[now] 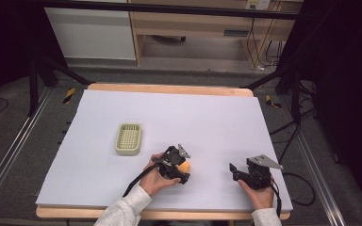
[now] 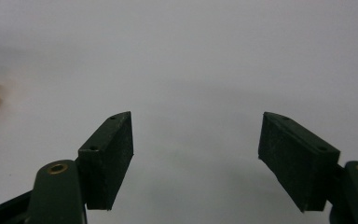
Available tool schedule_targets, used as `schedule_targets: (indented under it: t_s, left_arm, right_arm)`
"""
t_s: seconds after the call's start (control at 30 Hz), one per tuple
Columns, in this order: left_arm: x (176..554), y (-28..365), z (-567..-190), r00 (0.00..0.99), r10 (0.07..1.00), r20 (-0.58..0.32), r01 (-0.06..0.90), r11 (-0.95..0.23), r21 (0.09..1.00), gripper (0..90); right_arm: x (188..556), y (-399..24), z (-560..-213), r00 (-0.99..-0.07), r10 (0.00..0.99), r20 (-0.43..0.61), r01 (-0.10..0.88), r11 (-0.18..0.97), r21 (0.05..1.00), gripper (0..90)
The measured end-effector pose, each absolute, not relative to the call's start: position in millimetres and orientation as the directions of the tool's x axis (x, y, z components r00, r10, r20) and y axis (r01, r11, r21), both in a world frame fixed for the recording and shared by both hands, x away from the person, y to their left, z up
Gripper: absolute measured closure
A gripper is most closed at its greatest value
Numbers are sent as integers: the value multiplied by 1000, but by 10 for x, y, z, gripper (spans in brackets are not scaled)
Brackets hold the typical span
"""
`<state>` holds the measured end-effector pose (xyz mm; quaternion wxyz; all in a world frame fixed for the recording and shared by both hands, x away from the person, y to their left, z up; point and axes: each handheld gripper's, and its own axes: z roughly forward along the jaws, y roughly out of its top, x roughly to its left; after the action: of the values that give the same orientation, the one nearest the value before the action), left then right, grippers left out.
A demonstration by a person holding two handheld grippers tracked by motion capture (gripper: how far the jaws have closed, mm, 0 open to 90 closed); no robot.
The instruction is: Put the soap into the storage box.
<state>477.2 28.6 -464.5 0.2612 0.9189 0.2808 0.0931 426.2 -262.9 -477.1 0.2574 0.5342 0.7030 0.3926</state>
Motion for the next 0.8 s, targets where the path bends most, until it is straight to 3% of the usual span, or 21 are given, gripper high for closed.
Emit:
schedule_targets:
  t_s: [0.8]
  left_arm:
    - [4743, 678, -4394, 800, 600, 19, 483, -662, 573, 265]
  right_arm:
    - [4259, -2634, -4766, -295, 953, 66, 551, 113, 827, 267]
